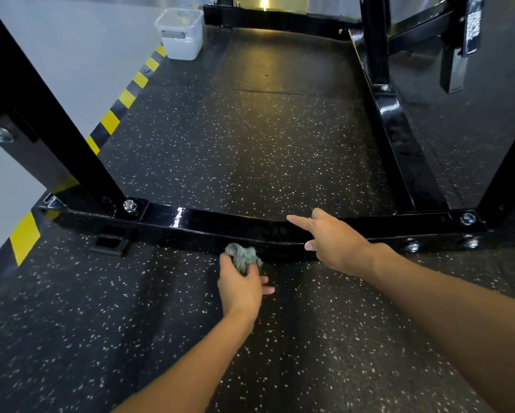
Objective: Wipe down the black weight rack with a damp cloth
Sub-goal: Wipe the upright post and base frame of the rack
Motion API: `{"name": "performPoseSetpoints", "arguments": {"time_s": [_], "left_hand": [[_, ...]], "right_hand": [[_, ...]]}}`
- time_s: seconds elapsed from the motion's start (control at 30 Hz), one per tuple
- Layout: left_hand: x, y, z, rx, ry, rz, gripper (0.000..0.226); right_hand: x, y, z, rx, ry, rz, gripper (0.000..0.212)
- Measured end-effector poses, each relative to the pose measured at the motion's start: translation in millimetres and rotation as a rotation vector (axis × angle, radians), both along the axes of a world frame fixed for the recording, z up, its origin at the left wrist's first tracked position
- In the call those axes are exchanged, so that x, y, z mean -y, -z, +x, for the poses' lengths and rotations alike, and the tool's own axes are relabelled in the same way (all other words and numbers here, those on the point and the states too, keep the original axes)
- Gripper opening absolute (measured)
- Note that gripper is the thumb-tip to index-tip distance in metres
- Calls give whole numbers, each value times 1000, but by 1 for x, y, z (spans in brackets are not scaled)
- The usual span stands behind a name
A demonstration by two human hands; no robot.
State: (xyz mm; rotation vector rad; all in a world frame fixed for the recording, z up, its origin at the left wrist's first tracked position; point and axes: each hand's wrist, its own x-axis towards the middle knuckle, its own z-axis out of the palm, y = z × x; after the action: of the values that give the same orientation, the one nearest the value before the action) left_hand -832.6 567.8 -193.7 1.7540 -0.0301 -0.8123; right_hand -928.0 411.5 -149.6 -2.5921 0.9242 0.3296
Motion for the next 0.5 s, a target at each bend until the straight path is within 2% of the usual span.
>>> {"name": "performPoseSetpoints", "arguments": {"time_s": [0.1,0.17,0.23,0.33,0.4,0.5], "left_hand": [[-20,-1,3,-119,130,-120,37],[-27,-3,7,-184,201,-183,39],[-30,-12,12,-250,297,-272,41],[-32,-34,10,-297,451,-333,44],[-35,-38,9,-361,419,-375,55],[-40,-42,11,-672,213,-584,61]], "right_hand": [[-11,-16,3,32,1,-27,60],[-30,-26,5,135,-19,-15,43],[-58,-30,7,209,-17,96,36],[-87,-24,9,238,126,320,34],[-93,-20,7,301,225,387,26],[-96,-29,4,430,300,374,21]]}}
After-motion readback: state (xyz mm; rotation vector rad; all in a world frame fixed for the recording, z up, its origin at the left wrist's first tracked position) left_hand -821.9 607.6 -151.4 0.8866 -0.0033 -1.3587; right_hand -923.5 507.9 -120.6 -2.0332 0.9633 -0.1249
